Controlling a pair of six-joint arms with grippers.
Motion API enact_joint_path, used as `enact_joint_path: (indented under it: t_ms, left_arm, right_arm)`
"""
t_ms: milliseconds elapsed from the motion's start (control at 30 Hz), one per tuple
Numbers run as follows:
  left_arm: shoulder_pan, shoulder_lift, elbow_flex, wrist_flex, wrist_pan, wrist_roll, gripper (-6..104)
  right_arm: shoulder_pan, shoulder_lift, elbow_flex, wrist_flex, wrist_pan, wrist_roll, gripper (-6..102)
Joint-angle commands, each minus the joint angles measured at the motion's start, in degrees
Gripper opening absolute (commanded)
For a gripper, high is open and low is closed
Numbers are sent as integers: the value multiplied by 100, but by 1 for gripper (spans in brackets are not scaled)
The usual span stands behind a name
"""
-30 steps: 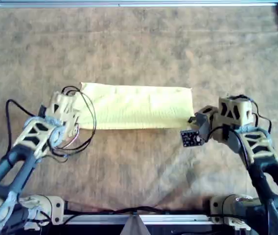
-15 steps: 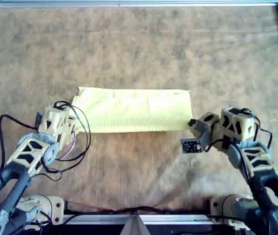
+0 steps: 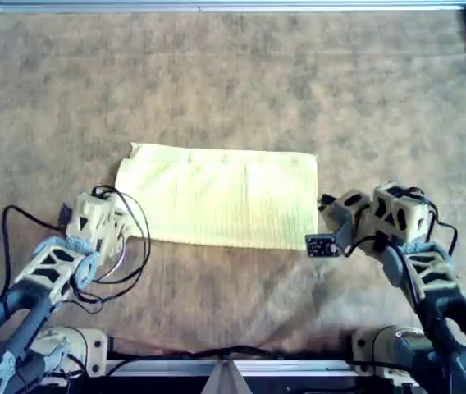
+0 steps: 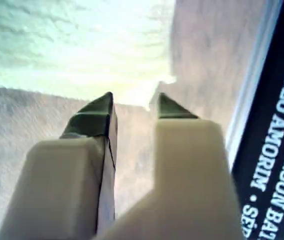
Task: Fold a cloth
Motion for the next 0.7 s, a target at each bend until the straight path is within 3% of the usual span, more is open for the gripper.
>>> enact_joint_path:
  t_ms: [0,300,500,667]
  left_arm:
    - [53,272,-9,-132,9,18,49]
    - [62,659,545,-132,-88,35,65]
    - [149,2197,1248,-132,-105,26,80]
    - [149,3595,2065,-132,-105,26,82]
  right_arm:
    - [-70,272,-9,-193,-53,18,50]
    - [-79,1468,1521,-290,18,0,56]
    - [-79,3401,2461,-202,26,9,55]
    - [-70,4359,2830,-193,26,88,56]
